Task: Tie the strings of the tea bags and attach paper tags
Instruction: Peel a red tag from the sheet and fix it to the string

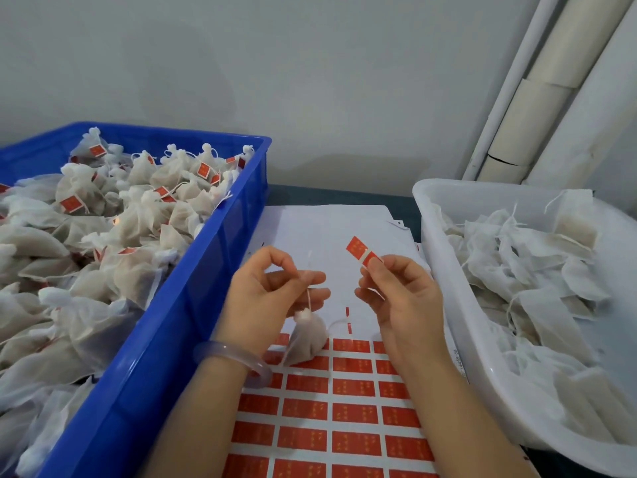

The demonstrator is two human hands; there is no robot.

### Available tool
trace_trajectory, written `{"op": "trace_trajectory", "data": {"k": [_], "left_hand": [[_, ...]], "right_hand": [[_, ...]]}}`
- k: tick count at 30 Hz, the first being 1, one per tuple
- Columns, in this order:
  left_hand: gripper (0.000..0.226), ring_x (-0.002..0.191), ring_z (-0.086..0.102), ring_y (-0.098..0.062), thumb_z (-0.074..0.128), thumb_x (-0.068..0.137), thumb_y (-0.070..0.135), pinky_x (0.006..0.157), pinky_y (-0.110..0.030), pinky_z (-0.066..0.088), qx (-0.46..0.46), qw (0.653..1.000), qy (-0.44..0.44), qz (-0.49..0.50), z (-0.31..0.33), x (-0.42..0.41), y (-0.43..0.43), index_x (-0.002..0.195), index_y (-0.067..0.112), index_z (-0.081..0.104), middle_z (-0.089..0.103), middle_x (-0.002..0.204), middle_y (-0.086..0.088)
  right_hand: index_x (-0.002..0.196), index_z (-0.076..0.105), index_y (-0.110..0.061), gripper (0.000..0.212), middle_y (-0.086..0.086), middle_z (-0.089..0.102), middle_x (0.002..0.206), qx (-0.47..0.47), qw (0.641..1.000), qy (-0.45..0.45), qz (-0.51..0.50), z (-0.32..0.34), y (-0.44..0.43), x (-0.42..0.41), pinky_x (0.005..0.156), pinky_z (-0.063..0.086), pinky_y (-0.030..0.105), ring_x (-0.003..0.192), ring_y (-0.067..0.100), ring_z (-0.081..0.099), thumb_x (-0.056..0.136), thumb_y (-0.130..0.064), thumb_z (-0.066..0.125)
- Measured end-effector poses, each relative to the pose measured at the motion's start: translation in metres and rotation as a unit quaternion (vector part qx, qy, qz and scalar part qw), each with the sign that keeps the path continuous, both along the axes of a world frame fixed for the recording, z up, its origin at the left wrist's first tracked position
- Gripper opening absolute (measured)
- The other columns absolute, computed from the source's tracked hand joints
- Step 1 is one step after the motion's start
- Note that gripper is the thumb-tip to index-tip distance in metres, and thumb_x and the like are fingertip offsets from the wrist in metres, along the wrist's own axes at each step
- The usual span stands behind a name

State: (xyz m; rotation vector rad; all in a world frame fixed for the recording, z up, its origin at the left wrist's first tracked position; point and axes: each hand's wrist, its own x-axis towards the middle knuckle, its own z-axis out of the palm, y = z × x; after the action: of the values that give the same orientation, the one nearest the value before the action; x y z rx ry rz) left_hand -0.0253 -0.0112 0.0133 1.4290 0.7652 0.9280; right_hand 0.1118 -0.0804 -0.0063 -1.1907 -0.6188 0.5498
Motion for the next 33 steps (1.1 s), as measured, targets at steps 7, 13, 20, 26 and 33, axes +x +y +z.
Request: {"op": "trace_trajectory", "data": {"k": [7, 13, 20, 26, 33], "left_hand": [[0.019, 0.075, 0.071, -0.011, 0.055, 0.088, 0.007, 0.058, -0.016, 0.053, -0.012, 0.998, 0.024, -0.055, -0.006, 0.003, -0.007, 0.090, 0.019, 0.070, 0.074, 0.084, 0.009], [0.022, 0.077, 0.072, -0.014, 0.063, 0.082, 0.009, 0.059, -0.017, 0.054, -0.023, 0.996, 0.004, -0.085, -0.009, 0.005, -0.008, 0.098, 0.022, 0.071, 0.074, 0.087, 0.005], [0.034, 0.081, 0.071, -0.016, 0.067, 0.076, 0.013, 0.064, -0.021, 0.055, 0.000, 0.993, 0.013, -0.120, -0.011, 0.005, -0.006, 0.108, 0.025, 0.069, 0.073, 0.098, 0.009], [0.035, 0.083, 0.071, -0.016, 0.066, 0.078, 0.013, 0.066, -0.023, 0.057, 0.007, 0.990, 0.023, -0.142, -0.013, 0.003, -0.006, 0.110, 0.027, 0.067, 0.072, 0.100, 0.010], [0.037, 0.084, 0.071, -0.012, 0.064, 0.082, 0.006, 0.066, -0.021, 0.056, 0.022, 0.988, 0.028, -0.148, -0.014, 0.004, -0.005, 0.112, 0.028, 0.066, 0.071, 0.102, 0.012]], "right_hand": [[0.086, 0.070, -0.022, 0.027, -0.003, 0.071, 0.075, -0.005, 0.999, 0.018, 0.033, -0.008, -0.008, -0.004, 0.063, 0.054, 0.024, 0.068, 0.014, 0.066, 0.064, -0.038, 0.065], [0.084, 0.069, -0.021, 0.011, -0.007, 0.069, 0.075, -0.034, 0.988, -0.119, 0.091, -0.008, -0.008, -0.009, 0.061, 0.053, 0.021, 0.068, 0.013, 0.065, 0.085, -0.012, 0.063], [0.082, 0.069, -0.022, 0.010, -0.003, 0.071, 0.074, -0.061, 0.984, -0.126, 0.110, -0.008, -0.009, -0.010, 0.059, 0.051, 0.019, 0.067, 0.012, 0.066, 0.084, -0.012, 0.066], [0.082, 0.068, -0.023, 0.016, -0.003, 0.072, 0.075, -0.053, 0.987, -0.100, 0.116, -0.008, -0.011, -0.011, 0.061, 0.056, 0.024, 0.066, 0.017, 0.070, 0.085, -0.009, 0.063], [0.082, 0.069, -0.022, 0.011, -0.001, 0.072, 0.075, -0.055, 0.987, -0.080, 0.127, -0.009, -0.010, -0.011, 0.062, 0.056, 0.027, 0.065, 0.017, 0.070, 0.084, -0.011, 0.065]]}}
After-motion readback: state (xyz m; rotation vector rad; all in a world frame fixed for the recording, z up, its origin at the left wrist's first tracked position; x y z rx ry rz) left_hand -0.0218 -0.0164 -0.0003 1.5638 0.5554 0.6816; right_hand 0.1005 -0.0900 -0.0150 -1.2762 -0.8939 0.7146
